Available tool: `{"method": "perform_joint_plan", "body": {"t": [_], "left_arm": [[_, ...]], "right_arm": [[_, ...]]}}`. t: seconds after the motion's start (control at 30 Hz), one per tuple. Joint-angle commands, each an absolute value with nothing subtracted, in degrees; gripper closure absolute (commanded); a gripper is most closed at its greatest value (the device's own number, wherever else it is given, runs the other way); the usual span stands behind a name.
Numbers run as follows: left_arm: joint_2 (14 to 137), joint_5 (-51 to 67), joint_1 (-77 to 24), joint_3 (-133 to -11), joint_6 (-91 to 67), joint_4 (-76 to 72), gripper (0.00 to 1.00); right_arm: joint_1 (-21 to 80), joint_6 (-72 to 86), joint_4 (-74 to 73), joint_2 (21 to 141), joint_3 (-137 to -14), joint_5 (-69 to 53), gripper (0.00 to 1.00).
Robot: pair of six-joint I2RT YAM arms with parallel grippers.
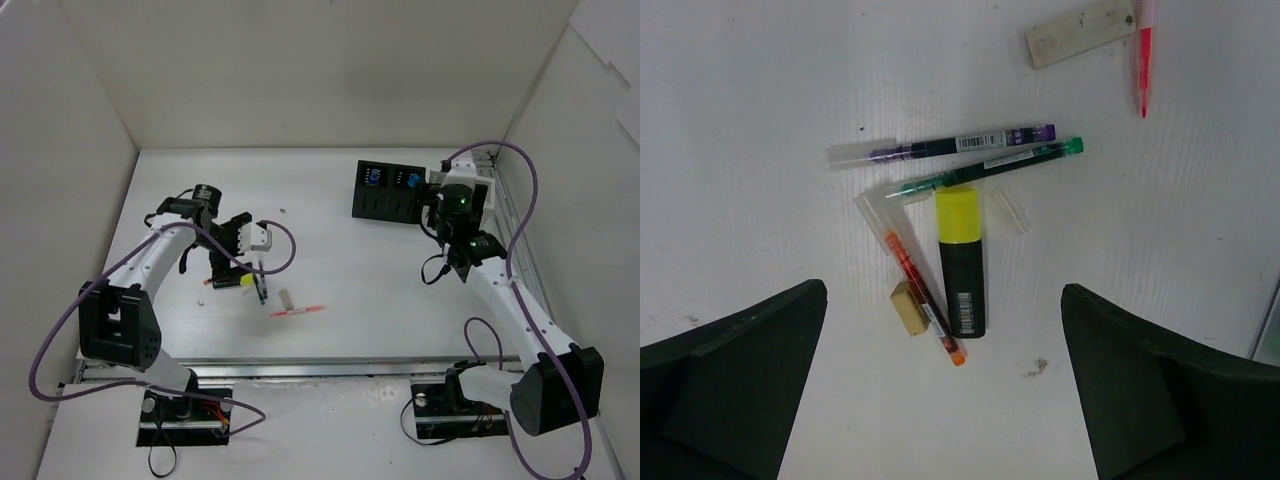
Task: Sort the stationery into containers
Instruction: Pick up the pen from the center of the board.
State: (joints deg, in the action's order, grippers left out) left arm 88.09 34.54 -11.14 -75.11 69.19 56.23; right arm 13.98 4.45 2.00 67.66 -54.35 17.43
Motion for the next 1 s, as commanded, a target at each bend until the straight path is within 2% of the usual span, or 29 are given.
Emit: {"method": "perform_joint_plan", "body": {"t": [0.0, 0.1, 0.23, 0.4, 0.8, 0.93, 0.97], "left_arm": [[88.8, 35.1, -9.7, -72.5, 67.9, 51.4, 0.01], [88.4, 37.1, -9.7, -69.3, 67.6, 48.8, 0.03], [87.5, 33.8, -9.7, -61.5, 64.8, 41.5, 0.04], [86.9, 32.9, -9.1, -57.7, 64.2, 36.6, 0.04], [97.0, 30.4, -8.1, -62.9, 64.7, 38.8, 0.11], [98.7, 29.7, -8.1, -64.2, 64.9, 40.3, 0.17], [98.7, 29.6, -8.1, -64.0, 65.0, 40.3, 0.21]], "right_arm": [[15.1, 4.7, 3.5, 66.4, -56.2, 22.1, 0.02], [15.6, 5.2, 3.3, 67.5, -57.0, 22.0, 0.02], [17.2, 6.2, 3.3, 69.3, -57.4, 22.3, 0.02], [19.2, 4.7, 3.3, 71.1, -58.1, 23.5, 0.02], [20.1, 4.4, 3.2, 72.3, -58.4, 25.9, 0.02], [20.4, 4.4, 3.2, 72.3, -58.6, 25.7, 0.02], [20.5, 4.2, 3.2, 72.2, -58.6, 25.9, 0.02]]}}
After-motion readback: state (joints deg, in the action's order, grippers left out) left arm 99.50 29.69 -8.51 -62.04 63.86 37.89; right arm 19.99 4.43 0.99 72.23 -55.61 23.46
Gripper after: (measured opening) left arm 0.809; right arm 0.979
